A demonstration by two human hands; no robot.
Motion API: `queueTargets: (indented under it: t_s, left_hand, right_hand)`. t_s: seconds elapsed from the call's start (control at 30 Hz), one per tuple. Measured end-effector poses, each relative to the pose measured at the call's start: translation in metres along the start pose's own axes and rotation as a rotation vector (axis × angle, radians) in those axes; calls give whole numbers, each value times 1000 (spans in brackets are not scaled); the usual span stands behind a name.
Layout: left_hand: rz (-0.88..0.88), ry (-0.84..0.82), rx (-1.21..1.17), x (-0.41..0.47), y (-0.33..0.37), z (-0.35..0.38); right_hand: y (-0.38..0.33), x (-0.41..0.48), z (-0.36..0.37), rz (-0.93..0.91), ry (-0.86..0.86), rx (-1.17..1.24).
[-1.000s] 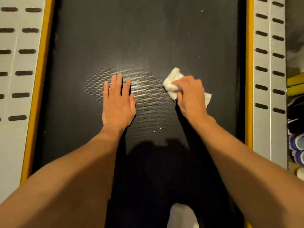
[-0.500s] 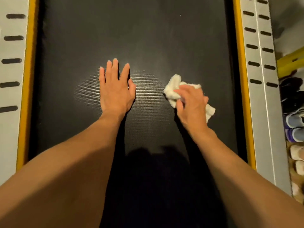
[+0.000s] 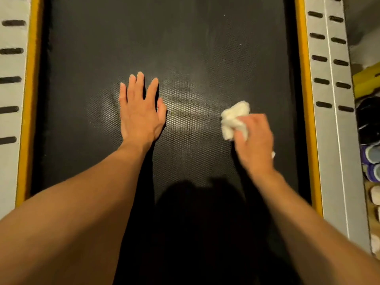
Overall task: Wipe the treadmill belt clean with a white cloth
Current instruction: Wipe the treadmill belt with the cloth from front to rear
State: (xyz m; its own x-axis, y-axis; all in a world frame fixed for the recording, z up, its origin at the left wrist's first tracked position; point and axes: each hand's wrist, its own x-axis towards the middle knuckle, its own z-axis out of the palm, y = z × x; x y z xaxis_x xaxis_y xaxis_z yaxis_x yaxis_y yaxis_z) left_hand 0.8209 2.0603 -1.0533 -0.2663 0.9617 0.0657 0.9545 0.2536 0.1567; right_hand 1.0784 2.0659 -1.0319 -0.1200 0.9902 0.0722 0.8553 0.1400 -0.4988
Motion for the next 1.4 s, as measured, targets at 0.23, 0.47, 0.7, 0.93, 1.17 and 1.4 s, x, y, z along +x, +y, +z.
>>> queueTargets:
  t_s: [0.23,0.47,0.7,0.93,1.17,1.4]
  left_hand:
    - [7,56,-28,-1,1,3]
    - [58,133,-43,-4,1,5]
    - [89,149,-73,-45,16,6]
    - [164,163,-47,-78,50,16]
    - [154,82,22,-78,52,18]
    - [154,52,45,-78,53,16]
  right_hand:
    - [-28,-69,-8,-505,-336,83]
    - [60,18,-40,-56,33,-212]
    - [52,-58,-41,-350,-155,-28]
    - [71,41,-59,-99,-13,-190]
    - [64,-31,-57,-412,-218,-109]
    - [67,18,-36,17,46,-287]
